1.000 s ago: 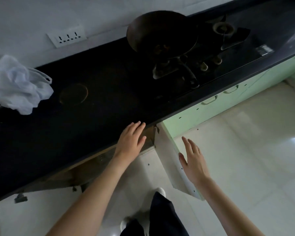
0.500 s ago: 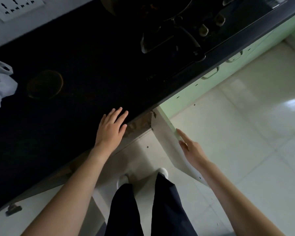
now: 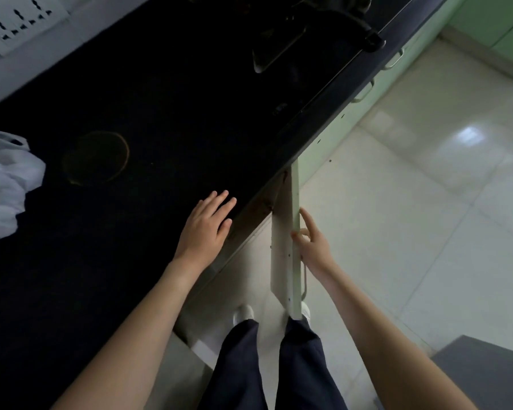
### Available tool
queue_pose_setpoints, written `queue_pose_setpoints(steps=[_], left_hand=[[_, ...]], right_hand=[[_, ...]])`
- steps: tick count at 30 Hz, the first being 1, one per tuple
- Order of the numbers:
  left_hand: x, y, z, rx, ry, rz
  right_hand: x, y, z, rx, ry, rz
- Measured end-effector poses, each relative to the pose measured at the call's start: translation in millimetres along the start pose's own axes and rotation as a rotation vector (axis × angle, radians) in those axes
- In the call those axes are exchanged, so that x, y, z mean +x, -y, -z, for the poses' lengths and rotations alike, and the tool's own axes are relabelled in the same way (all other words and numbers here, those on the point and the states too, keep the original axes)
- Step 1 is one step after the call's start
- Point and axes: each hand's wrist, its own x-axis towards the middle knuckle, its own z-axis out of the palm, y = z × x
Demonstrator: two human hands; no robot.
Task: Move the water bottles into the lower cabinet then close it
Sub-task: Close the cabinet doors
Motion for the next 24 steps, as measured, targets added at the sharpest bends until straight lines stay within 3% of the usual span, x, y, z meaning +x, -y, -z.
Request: queue_pose_setpoints(steps=[4,10,16,21,24], left_hand=[[-5.4,7.7,-0.5,-0.017,-0.003,-0.027],[-14.3,13.2,-0.8,-0.011,-0.009,-0.07],[-27.7,18.6,-1.3,0.003,-0.003,-0.094],[-26.3,19.8,0.8,-0.016,0.005,-0.082],[-26.2,20.0,1.5,-0.021,0.004,-0.08]], right_hand=[[-12.6,-11.8,-28.8,0.316,0.154,-0.031],[-12.0,-24.3,-11.7,0.07,0.275,0.098],[-10.8,-27.6,-7.5,0.151,0.512,0.107],[-12.1,-25.9,-22.7,0.044,0.374,0.174],[-8.5,-29.1,-28.3,0.059,0.379,0.175]])
